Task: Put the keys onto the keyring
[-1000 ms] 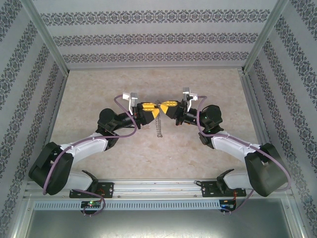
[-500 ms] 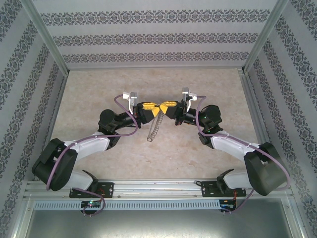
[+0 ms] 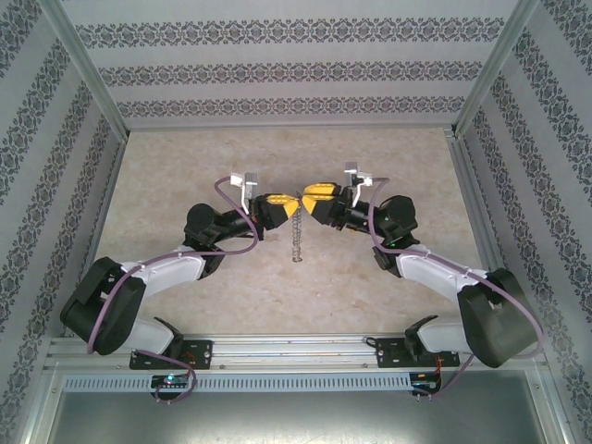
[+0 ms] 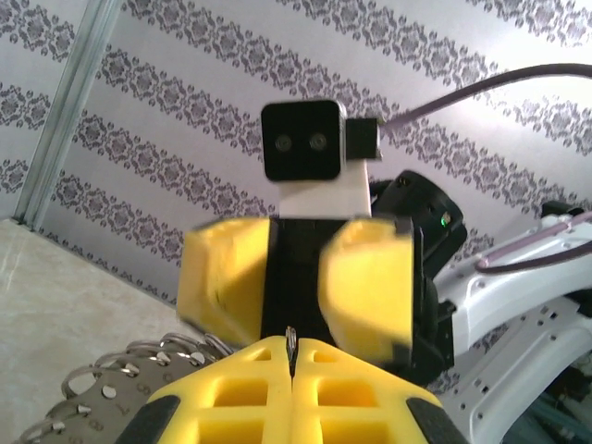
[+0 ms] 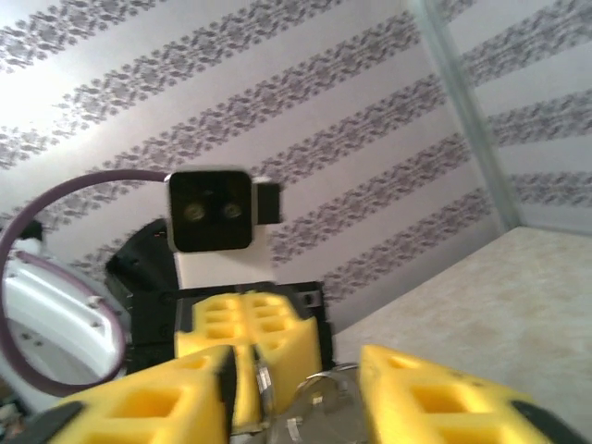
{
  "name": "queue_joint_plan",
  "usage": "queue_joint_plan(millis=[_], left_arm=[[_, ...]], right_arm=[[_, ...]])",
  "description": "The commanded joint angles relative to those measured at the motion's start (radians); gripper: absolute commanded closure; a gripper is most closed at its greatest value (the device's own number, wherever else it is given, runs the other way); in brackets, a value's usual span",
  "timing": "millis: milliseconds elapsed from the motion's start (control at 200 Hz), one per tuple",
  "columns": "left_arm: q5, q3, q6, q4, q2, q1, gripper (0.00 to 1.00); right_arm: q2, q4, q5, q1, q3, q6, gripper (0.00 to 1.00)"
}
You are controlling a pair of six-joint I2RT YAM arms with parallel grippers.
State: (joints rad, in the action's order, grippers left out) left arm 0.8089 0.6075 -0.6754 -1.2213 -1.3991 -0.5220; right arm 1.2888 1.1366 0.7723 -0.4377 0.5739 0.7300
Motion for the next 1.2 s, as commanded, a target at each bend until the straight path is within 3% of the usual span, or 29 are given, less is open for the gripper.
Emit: queue_joint_plan(millis=[0,245,435,570,884,1194], left_arm=[[0.073,0.022,0.158,0.137,0.081,0.003,1.00],[0.162,0.131,0.508,0.639,0.182,0.003,1.00],[0.227,0.237,0.658,0.882,0.162,0.003,1.00],[0.269,0.321,0.724,1.044,0.119,0.004,1.00],[0.314,0.412,0.776,1.201,0.067,0.004,1.00],[0.323,0.418,0.772,1.203,0.060,-0.001,1.00]], right_arm=[[-0.111,-0.067,-0.024,0.055,-0.028,-0.013,0.51],[-0.320,-0.512,-0.031,0.080,-0.032,-0.183,0.50],[-0.393,-0.691,0.021,0.066,-0.037,-0.305,0.50],[-0.397,-0.713,0.057,0.049,-0.049,-0.356,0.51],[-0.332,-0.712,0.102,-0.013,-0.026,-0.412,0.56],[-0.283,-0.686,0.096,-0.054,0.000,-0.424,0.59]])
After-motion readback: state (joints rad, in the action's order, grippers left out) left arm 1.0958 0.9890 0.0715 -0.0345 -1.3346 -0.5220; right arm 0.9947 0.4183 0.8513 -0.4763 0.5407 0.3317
